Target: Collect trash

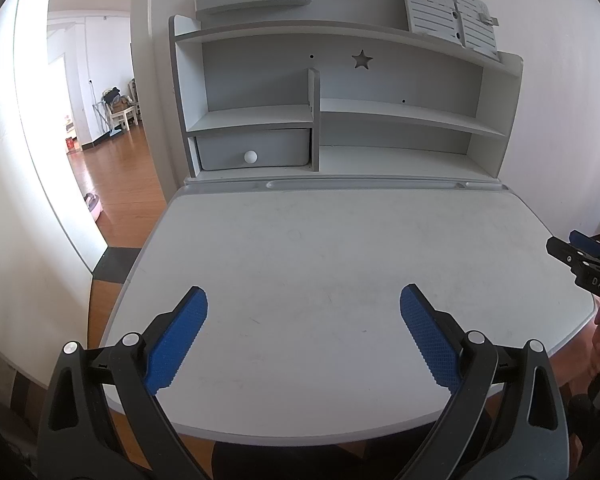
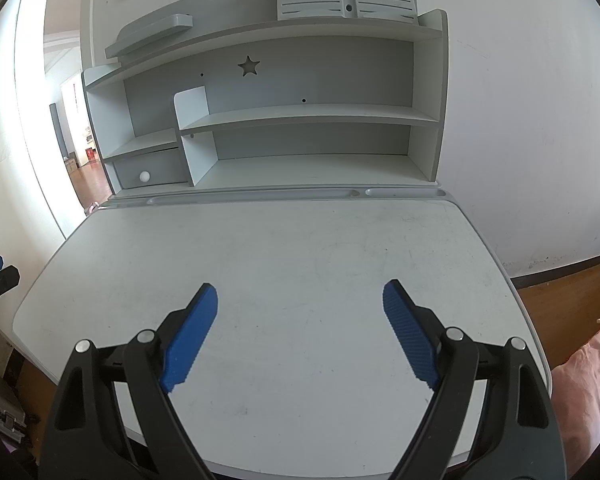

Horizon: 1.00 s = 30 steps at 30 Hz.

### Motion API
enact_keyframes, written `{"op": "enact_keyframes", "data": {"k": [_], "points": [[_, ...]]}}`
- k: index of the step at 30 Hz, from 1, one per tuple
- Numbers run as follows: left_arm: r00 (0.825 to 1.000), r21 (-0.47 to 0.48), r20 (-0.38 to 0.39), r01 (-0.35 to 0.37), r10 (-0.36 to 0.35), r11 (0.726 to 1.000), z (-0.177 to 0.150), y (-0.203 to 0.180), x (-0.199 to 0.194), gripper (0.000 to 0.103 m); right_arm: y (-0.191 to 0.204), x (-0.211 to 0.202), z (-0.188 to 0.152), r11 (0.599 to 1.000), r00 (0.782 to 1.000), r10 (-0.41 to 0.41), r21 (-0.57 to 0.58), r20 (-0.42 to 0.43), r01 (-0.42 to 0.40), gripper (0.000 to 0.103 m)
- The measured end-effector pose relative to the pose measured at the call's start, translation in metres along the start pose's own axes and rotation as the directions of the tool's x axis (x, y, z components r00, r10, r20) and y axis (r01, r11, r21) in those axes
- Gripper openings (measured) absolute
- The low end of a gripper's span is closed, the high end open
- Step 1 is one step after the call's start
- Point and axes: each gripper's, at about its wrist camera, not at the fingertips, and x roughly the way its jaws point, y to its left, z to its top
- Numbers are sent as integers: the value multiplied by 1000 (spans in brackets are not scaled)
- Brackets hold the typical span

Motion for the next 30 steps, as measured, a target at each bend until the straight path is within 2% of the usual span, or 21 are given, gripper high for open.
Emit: {"op": "enact_keyframes", "data": {"k": [30], "points": [[1000,6,-3,6,-6,1000,1,0,2,94,-1,0,0,1000,1000,-1,-2,2,1,82]]}}
